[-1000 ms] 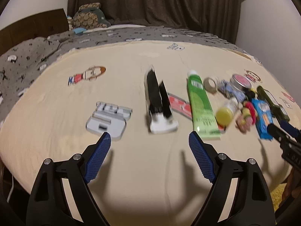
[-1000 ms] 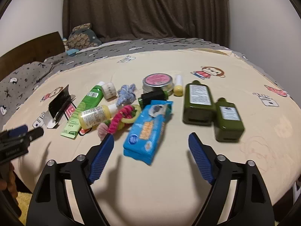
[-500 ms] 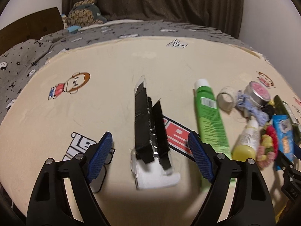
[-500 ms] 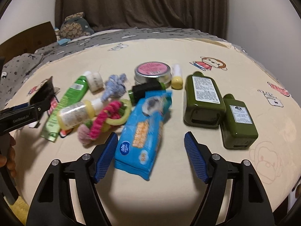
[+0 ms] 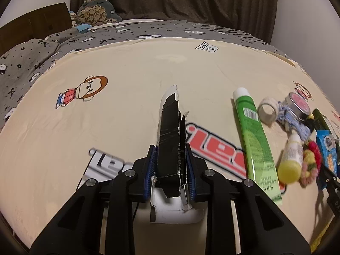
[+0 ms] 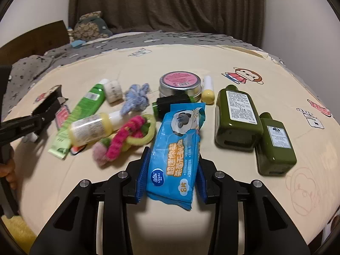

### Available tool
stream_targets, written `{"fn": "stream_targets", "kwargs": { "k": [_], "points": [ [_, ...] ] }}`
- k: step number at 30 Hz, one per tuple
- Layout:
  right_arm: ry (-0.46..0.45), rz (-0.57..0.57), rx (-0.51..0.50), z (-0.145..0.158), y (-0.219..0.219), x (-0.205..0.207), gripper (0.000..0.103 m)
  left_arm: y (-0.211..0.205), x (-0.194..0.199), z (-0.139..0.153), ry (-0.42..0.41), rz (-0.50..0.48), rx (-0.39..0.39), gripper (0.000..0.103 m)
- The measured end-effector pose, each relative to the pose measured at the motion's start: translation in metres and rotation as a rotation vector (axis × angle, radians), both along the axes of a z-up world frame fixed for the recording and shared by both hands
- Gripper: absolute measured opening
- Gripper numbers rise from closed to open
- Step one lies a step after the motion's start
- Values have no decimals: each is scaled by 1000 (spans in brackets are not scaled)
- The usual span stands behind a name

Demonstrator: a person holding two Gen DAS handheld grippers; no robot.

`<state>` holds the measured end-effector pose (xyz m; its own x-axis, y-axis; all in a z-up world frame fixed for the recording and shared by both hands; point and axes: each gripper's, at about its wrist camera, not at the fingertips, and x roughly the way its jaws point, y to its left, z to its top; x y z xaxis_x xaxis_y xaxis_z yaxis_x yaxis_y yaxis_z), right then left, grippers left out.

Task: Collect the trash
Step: 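Grasp the box cutter with left tool while right tool grasps the blue wipe pack, then carry both items down to the bin below the bed and release them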

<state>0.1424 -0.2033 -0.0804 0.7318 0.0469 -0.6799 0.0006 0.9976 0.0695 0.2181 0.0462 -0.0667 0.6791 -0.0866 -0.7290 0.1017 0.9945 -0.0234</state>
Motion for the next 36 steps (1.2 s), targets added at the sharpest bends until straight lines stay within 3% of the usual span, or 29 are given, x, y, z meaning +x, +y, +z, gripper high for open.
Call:
{"fn": "stream_targets", "kwargs": {
  "k": [7,16,22,29,36],
  "points": [
    [-52,24,-25,22,-4,-41,38,2,-47,8,-7,-14,-22,24],
    [-163,56,-14,62,-15,-108,38,-13,-142,53,-125,-64,-59,24],
    [-187,117,-24,64,-15,-154,38,-26,-206,66,-180,-122,-75,24],
    [-118,200,-19,43,-2,-195,38,-41,-250,36,-103,-180,-78,25],
    [75,210,41,-14,3,-204,38,-51,-268,-32,92,-204,-60,25]
  ]
}}
